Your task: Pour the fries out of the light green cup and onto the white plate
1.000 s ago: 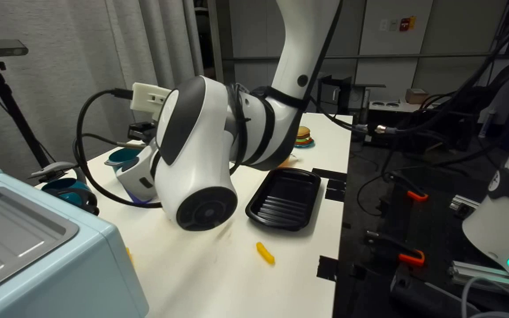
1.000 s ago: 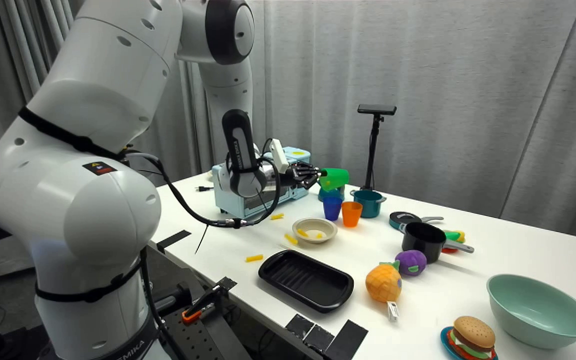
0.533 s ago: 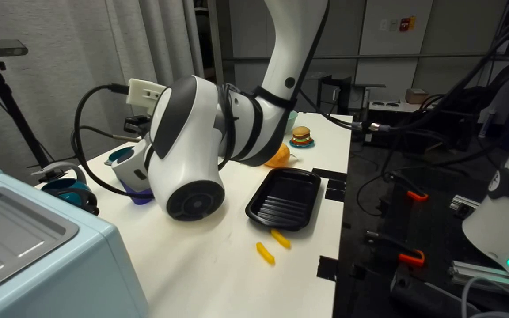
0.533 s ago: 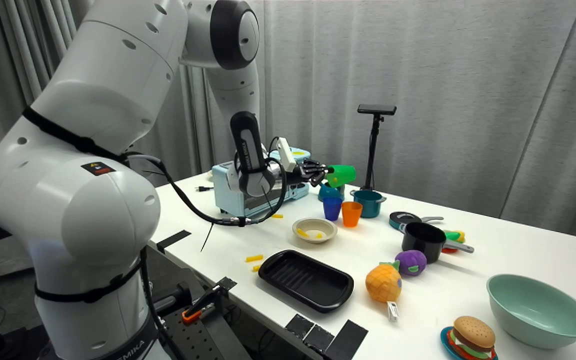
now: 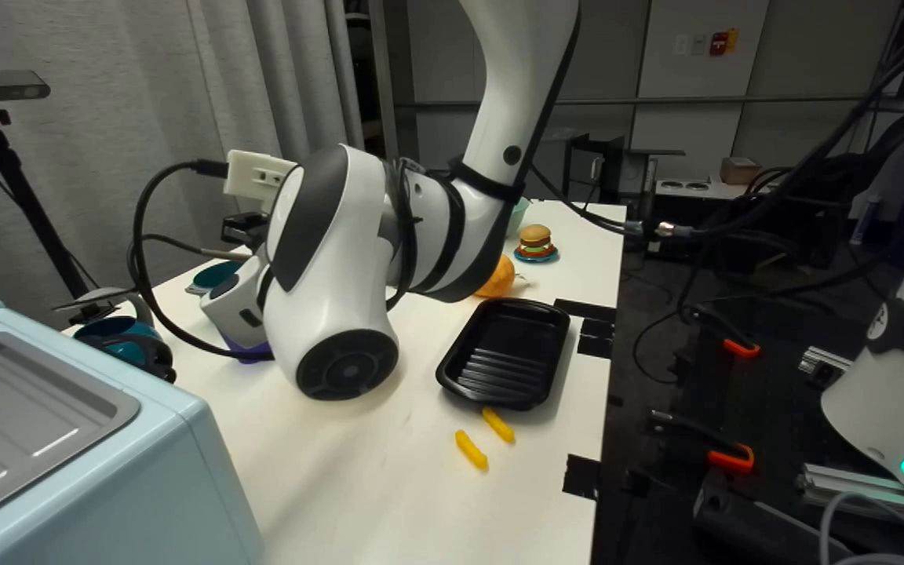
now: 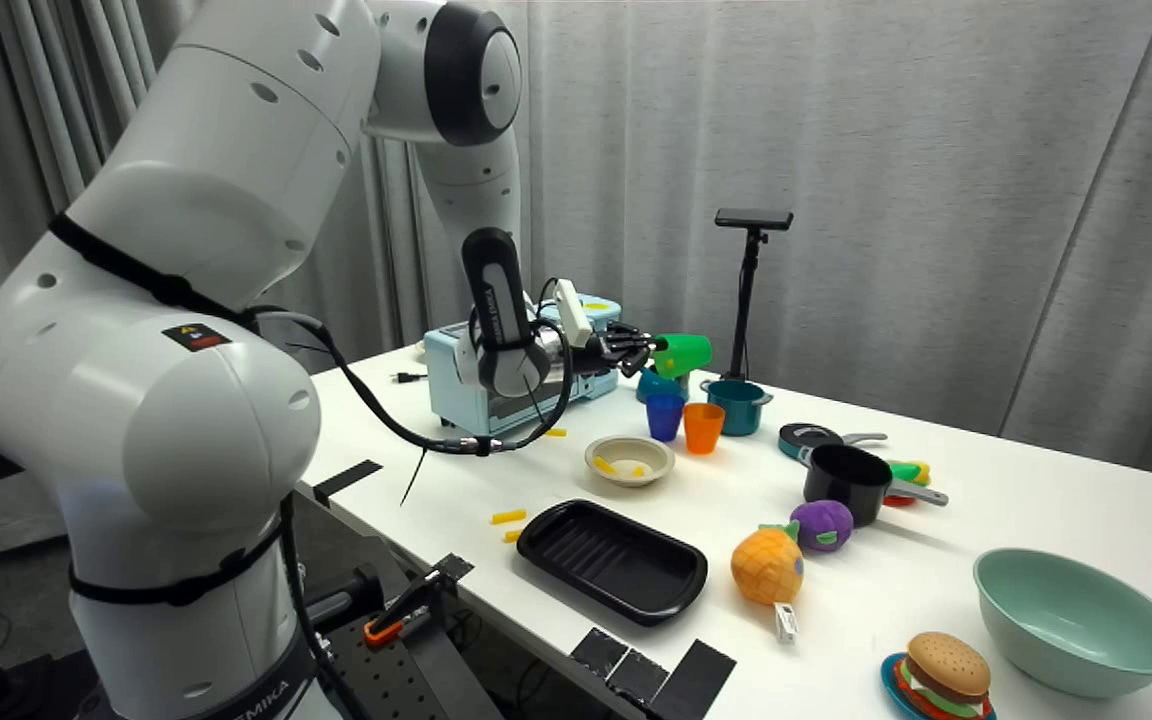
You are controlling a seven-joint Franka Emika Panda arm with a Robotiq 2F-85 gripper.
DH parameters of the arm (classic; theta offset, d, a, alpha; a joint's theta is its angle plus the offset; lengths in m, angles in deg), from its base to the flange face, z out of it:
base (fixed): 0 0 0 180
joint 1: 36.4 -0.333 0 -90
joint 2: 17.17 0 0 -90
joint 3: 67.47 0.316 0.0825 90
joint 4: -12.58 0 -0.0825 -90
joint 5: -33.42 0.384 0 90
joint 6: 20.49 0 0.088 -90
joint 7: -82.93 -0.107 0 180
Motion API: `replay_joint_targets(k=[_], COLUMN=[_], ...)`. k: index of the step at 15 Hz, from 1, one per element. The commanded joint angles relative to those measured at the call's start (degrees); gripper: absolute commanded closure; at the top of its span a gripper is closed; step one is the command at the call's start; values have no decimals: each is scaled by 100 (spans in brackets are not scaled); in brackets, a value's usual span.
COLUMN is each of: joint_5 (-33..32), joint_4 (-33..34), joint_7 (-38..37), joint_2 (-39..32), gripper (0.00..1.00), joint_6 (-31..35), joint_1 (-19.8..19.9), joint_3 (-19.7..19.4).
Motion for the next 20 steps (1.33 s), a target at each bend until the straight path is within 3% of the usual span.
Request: replay_joint_targets(k=[1, 20], joint_5=[-124, -164], joint_4=[-37, -348], joint_7=[200, 841], joint_2=[-73, -38], gripper=[99, 99], joint_6=[-309, -1450], joint_1=[-92, -424], joint_3=[0, 7])
